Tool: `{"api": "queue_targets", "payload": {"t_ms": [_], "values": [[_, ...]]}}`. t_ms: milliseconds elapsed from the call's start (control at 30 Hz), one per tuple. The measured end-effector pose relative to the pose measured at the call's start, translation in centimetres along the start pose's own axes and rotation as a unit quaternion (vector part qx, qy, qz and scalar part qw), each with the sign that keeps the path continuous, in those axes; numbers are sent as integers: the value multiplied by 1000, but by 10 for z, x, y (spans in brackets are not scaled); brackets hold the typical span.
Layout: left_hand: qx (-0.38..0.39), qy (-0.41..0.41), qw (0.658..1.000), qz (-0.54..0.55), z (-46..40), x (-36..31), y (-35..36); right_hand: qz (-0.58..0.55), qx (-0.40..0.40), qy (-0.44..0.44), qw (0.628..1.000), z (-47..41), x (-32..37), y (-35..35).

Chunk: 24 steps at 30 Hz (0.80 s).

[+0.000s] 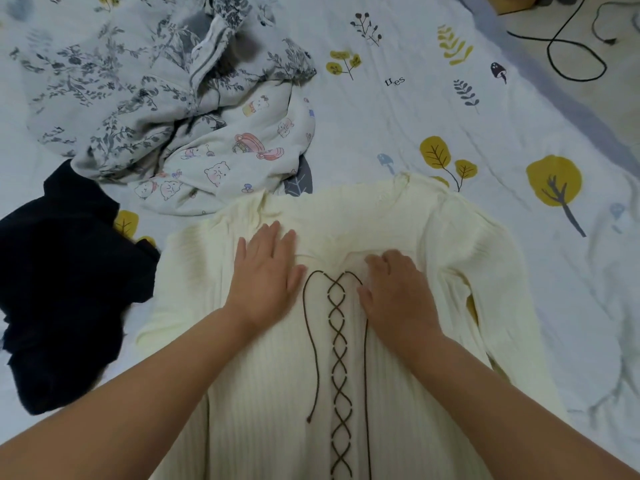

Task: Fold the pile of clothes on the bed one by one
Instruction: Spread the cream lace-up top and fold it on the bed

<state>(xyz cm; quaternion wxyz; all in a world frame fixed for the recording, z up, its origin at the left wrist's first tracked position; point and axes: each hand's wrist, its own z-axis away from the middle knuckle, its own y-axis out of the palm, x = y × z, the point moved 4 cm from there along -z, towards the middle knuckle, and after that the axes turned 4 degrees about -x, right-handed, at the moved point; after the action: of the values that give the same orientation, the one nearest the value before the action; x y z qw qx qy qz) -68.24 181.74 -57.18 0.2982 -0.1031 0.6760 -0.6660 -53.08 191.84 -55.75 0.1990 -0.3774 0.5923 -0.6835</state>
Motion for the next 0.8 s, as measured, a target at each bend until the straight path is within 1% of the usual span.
{"api": "queue_targets", "payload": {"t_ms": [33, 67, 133, 167, 233, 333, 400, 433, 500, 533, 567, 600, 633, 667, 700, 733, 767, 800], "values": [[-22, 4, 1000, 15, 7, -4, -2, -1, 14, 18, 1000, 9, 2, -8], [-39, 10, 999, 23, 15, -8, -3, -9, 52, 48, 997, 20, 2, -11], [-58, 20, 997, 38, 31, -17, -1, -17, 166, 115, 979, 41, 1, -5], [-61, 22, 997, 48, 39, -22, 0, -22, 201, 131, 970, 50, 0, -2], [-68, 25, 995, 74, 51, -32, 2, -35, 231, 149, 961, 60, 0, 7], [-72, 16, 992, 106, 63, -47, 2, -80, 239, 187, 949, 61, 0, 14], [-70, 9, 990, 121, 68, -55, 3, -106, 222, 207, 947, 56, 1, 7], [-66, 3, 989, 130, 70, -58, 3, -116, 201, 208, 950, 53, 1, 2], [-45, -13, 988, 147, 73, -62, 5, -157, 136, 197, 958, 43, 2, -10], [-39, -24, 988, 149, 74, -63, 5, -201, 98, 195, 955, 38, 3, -17], [-35, -40, 987, 149, 75, -62, 6, -261, 60, 197, 943, 32, 3, -23], [-27, -64, 987, 148, 75, -60, 7, -327, 31, 209, 921, 27, 3, -27], [-15, -92, 985, 147, 76, -58, 9, -405, 11, 226, 886, 22, 2, -32], [1, -116, 982, 146, 76, -55, 10, -484, -3, 245, 840, 18, 2, -34], [18, -134, 981, 143, 76, -53, 11, -539, -11, 260, 801, 13, 1, -35], [31, -143, 979, 139, 77, -51, 12, -543, -15, 270, 795, 10, -2, -33], [41, -147, 978, 140, 77, -50, 13, -485, -4, 267, 832, 9, -5, -32], [46, -151, 977, 144, 77, -49, 13, -374, 21, 248, 893, 9, -8, -30]]}}
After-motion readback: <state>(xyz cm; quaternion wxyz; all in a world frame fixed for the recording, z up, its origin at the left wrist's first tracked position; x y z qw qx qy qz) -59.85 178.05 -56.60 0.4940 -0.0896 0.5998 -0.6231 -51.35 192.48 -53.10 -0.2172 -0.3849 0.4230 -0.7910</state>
